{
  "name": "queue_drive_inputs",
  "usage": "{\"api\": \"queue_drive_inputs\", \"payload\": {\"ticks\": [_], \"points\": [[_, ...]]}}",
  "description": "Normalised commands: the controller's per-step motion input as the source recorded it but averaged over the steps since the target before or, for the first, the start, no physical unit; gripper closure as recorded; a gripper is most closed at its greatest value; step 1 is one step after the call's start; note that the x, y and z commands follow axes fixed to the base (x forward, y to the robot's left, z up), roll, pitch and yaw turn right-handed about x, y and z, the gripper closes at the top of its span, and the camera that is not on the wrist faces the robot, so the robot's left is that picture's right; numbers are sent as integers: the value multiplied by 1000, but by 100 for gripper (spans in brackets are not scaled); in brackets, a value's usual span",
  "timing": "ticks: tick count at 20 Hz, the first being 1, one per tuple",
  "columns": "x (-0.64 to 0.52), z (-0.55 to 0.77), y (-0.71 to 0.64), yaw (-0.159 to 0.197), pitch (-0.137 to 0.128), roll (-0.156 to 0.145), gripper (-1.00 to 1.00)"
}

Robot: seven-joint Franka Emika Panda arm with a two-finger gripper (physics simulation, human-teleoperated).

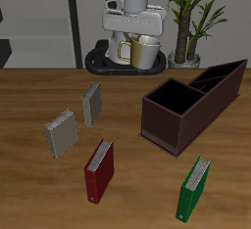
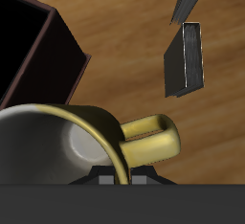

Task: Place the white-yellow mug into the left desk caddy's left compartment and place the red book into the left desk caddy's front compartment

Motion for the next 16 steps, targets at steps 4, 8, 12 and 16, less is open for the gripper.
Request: {"api": "queue_drive_inputs", "payload": {"ticks": [4, 8, 12, 16], "points": [[-284, -88, 414, -4, -34, -22, 100], [-268, -130, 303, -30, -21, -43, 100], [-312, -126, 419, -62, 5, -30, 100], [-374, 18, 596, 18, -47, 103, 100]]}}
